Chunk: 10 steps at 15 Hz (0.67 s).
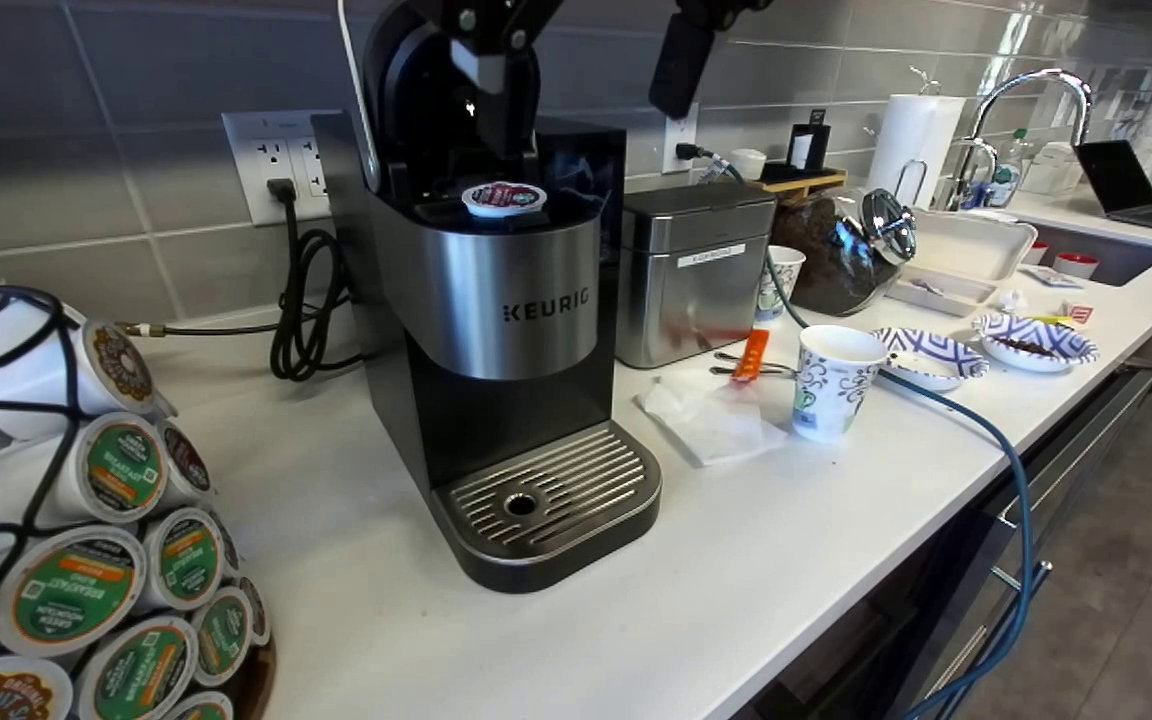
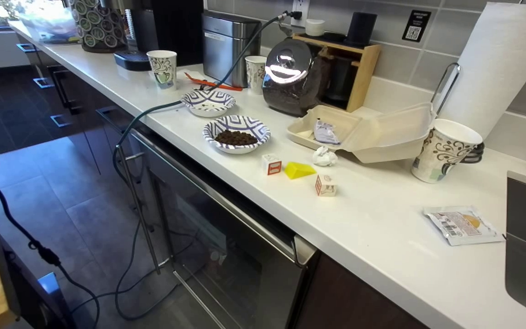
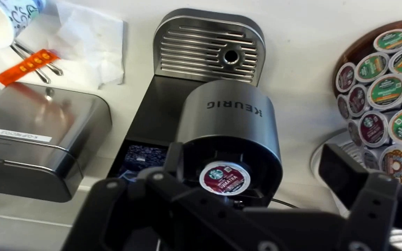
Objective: Remove the object from the rice cooker and put it on the table
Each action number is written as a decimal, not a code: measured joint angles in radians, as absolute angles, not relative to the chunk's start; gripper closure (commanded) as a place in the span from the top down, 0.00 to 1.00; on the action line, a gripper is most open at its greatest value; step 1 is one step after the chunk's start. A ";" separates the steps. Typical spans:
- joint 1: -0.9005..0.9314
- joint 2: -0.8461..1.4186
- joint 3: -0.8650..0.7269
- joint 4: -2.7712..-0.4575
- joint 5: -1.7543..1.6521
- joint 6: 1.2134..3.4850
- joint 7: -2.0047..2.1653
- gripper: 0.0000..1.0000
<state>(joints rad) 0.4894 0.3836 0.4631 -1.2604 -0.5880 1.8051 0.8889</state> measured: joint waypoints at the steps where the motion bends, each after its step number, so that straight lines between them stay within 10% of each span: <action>1: 0.517 0.405 0.434 -1.223 -0.579 1.793 0.847 1.00; 10: 0.576 0.528 0.320 -1.042 -0.494 1.783 0.580 1.00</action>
<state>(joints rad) 0.5755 0.5277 0.3203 -1.0415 -0.4938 1.7829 0.5801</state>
